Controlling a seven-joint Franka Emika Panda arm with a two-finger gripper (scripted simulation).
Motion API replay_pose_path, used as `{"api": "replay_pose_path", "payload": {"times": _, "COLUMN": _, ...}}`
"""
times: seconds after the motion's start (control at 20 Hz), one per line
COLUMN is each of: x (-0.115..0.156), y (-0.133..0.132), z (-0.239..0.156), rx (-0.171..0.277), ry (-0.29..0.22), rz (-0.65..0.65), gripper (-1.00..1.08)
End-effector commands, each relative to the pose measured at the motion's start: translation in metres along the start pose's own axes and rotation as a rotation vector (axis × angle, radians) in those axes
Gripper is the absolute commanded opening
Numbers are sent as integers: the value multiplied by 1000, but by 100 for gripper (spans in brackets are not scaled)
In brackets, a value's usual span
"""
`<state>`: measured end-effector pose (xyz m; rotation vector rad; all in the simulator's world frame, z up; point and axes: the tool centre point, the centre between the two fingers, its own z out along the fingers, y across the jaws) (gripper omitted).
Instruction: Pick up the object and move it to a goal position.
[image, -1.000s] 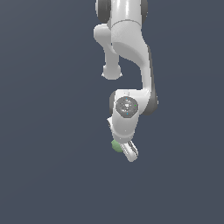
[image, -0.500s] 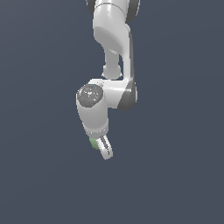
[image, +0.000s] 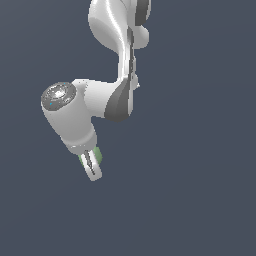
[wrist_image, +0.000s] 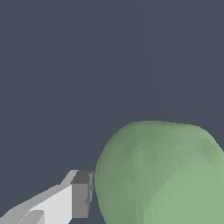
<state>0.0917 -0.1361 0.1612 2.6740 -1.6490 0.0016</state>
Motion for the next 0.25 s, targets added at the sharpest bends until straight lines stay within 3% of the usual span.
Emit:
{"api": "replay_pose_path", "payload": {"times": 0.0, "x": 6, "y": 2, "z": -4, "rx": 0, "ry": -1, "rz": -3, "gripper": -100}}
{"api": "replay_pose_path", "payload": {"times": 0.2, "x": 7, "y": 1, "z": -4, "rx": 0, "ry": -1, "rz": -3, "gripper": -100}}
